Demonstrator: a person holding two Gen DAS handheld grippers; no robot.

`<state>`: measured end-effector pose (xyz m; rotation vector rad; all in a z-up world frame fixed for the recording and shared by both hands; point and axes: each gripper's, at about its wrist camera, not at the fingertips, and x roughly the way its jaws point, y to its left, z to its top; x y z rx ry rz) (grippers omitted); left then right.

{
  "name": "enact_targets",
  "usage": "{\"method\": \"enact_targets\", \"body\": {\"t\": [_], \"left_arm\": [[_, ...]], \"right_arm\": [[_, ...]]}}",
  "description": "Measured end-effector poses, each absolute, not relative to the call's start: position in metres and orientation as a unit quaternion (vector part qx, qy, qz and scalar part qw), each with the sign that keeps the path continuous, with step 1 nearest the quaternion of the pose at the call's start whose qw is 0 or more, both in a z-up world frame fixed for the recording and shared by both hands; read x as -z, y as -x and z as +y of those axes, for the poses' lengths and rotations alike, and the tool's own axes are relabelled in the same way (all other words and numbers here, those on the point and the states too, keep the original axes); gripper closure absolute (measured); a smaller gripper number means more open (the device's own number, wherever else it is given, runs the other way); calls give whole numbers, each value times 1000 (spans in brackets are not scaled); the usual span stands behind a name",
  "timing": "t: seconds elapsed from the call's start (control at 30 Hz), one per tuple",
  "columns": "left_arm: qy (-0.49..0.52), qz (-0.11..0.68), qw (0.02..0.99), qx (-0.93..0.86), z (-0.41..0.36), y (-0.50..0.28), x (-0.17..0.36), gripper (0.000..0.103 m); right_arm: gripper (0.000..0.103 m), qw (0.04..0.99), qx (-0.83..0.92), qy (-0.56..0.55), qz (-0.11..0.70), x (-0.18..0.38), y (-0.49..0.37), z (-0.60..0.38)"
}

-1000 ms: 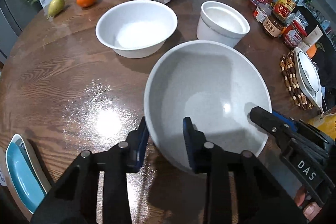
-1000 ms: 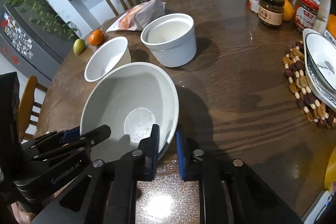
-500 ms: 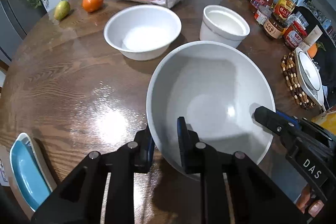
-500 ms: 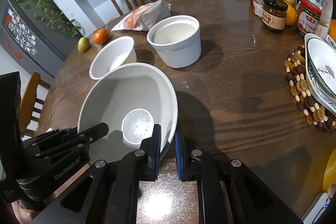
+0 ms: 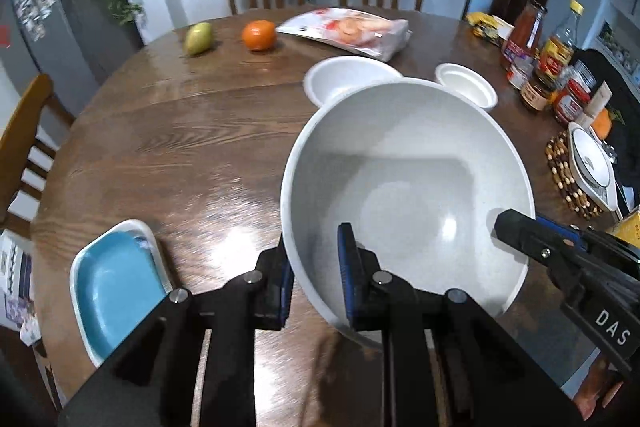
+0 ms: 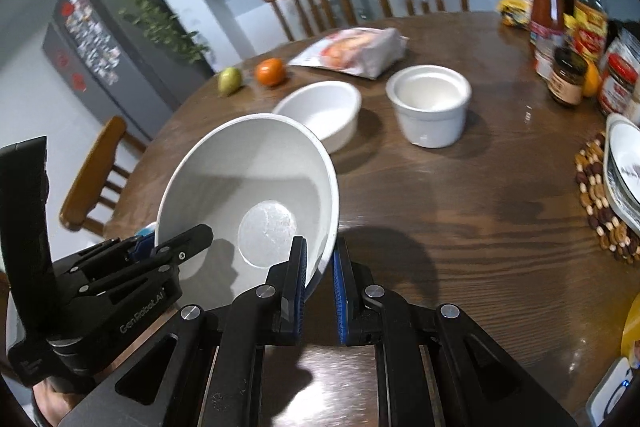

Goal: Organize plates and bowls
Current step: 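Lift the large white bowl with the right gripper and carry it beside the plate stack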

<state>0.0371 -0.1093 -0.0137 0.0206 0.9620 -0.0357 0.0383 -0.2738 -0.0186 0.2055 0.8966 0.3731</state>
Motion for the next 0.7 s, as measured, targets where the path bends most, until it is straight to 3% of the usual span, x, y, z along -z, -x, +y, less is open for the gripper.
{"method": "enact_targets", "body": {"t": [0.7], "left_arm": [[45,459,884,-80,-14,19,9,85]], "right_arm": [[89,854,-278,-37,438,14,-13,-175]]}}
